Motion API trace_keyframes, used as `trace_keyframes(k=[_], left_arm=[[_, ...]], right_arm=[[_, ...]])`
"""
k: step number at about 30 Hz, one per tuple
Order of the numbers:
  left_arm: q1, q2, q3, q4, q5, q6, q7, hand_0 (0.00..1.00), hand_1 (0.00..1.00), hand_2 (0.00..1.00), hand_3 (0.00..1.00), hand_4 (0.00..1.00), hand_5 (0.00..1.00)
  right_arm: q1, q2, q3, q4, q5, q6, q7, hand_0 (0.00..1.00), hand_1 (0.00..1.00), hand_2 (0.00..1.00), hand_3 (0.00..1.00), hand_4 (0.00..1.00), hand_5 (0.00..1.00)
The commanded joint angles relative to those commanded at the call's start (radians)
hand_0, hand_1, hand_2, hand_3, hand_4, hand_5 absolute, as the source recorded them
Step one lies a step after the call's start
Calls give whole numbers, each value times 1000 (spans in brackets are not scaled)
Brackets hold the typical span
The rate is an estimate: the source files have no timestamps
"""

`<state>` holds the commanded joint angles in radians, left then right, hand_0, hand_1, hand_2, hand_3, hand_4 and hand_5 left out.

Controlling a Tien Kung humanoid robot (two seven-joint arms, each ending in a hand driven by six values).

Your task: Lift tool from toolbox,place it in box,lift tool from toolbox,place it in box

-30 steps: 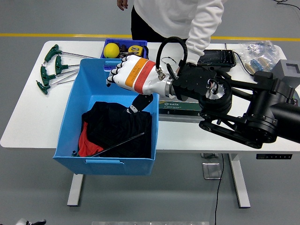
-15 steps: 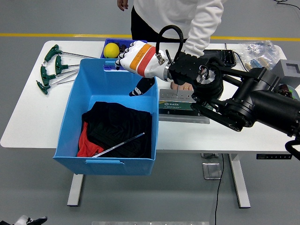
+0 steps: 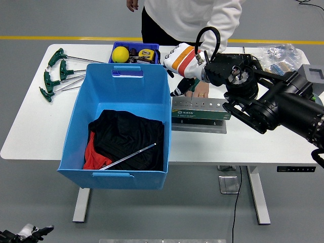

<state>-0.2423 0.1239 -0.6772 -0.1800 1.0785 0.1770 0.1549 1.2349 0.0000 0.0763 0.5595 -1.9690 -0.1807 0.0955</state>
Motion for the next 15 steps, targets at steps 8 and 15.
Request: trace_keyframes(k=[8, 15], left_arm=[[2, -2, 8, 0, -7, -1, 1, 709, 665, 703, 642, 675, 672], [3, -3, 8, 0, -7, -1, 0, 710, 663, 702, 640, 675, 672]], right_arm=[[-27, 0, -21, -63, 84, 6, -3, 669, 648, 681, 443, 977, 581], [-31, 0, -30, -63, 90, 6, -3, 667, 647, 677, 445, 972, 573]])
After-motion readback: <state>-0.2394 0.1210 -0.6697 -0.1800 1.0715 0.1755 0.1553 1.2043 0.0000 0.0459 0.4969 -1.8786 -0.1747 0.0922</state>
